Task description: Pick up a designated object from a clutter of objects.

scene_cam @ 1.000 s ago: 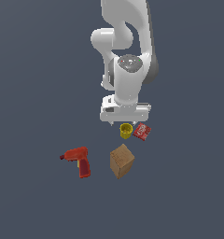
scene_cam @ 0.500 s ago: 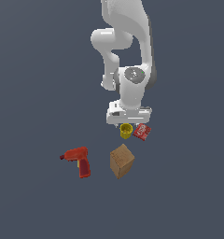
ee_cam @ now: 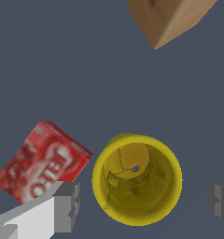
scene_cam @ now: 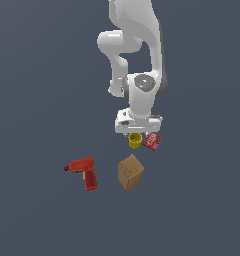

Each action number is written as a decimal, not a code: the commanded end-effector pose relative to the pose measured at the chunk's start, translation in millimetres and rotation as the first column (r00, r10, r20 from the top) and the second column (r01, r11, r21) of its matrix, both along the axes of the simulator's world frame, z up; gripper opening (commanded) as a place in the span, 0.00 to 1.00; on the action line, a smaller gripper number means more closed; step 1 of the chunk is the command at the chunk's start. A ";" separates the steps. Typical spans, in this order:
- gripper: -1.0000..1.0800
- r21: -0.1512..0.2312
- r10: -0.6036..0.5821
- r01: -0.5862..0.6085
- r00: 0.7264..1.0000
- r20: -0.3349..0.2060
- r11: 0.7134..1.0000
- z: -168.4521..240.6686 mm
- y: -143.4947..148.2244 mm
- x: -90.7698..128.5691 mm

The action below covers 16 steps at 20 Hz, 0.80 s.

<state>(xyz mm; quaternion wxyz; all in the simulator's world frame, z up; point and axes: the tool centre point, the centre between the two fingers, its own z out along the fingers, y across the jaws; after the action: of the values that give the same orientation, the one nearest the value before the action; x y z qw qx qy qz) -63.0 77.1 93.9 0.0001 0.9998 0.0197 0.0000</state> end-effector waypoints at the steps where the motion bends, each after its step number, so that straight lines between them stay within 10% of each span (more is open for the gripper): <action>1: 0.96 0.000 0.000 0.000 1.000 -0.001 1.000 -6.0 0.0 -0.5; 15: 0.96 0.000 0.000 0.000 1.000 0.000 1.000 -47.6 0.3 -1.4; 16: 0.00 0.000 0.000 0.000 1.000 0.000 1.000 -47.6 0.3 -1.4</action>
<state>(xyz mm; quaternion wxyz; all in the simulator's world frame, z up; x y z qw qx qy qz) -64.5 77.5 47.3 -0.0001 0.9998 0.0200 -0.0003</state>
